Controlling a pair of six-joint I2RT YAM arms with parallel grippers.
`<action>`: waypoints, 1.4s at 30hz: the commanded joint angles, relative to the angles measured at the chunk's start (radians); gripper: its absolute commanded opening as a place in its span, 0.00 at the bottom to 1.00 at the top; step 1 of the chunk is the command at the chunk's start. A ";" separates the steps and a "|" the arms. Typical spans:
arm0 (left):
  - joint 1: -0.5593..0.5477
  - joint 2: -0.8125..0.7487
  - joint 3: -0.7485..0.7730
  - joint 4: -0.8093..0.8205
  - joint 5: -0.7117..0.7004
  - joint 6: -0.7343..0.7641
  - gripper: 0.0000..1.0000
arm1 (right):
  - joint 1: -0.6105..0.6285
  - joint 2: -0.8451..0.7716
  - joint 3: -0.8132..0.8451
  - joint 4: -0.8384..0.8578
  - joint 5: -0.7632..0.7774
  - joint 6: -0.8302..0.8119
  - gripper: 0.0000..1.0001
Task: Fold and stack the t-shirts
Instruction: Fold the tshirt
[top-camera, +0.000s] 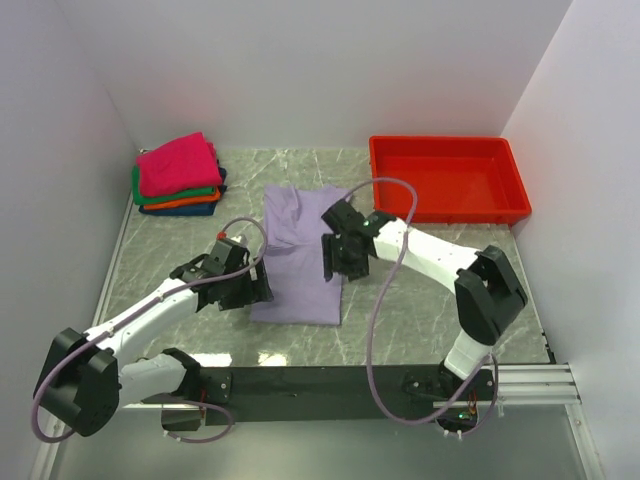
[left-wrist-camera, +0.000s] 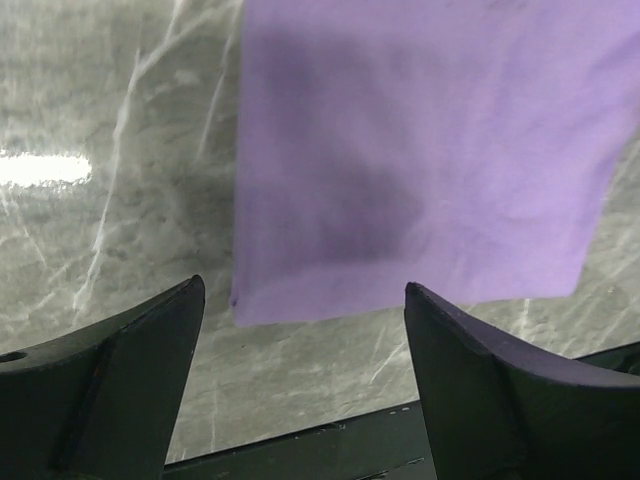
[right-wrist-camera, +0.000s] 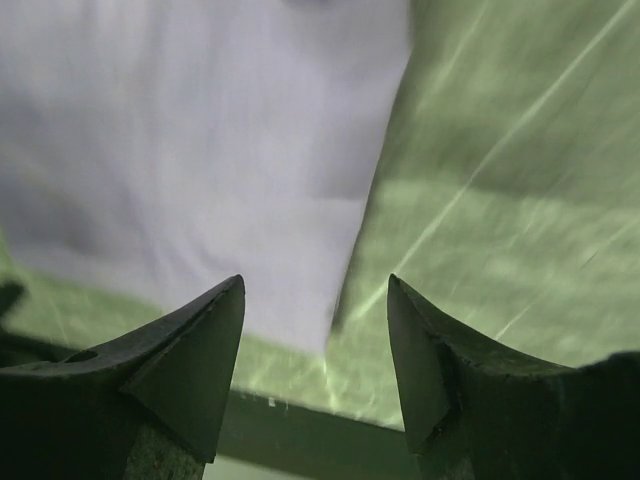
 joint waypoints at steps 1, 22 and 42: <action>0.006 0.005 -0.019 0.038 -0.021 -0.038 0.86 | 0.065 -0.061 -0.093 0.079 -0.030 0.083 0.66; 0.003 0.073 -0.066 0.068 -0.042 -0.075 0.78 | 0.186 0.017 -0.290 0.162 -0.105 0.216 0.64; -0.086 0.149 -0.057 0.020 -0.130 -0.115 0.62 | 0.205 0.022 -0.348 0.165 -0.101 0.255 0.09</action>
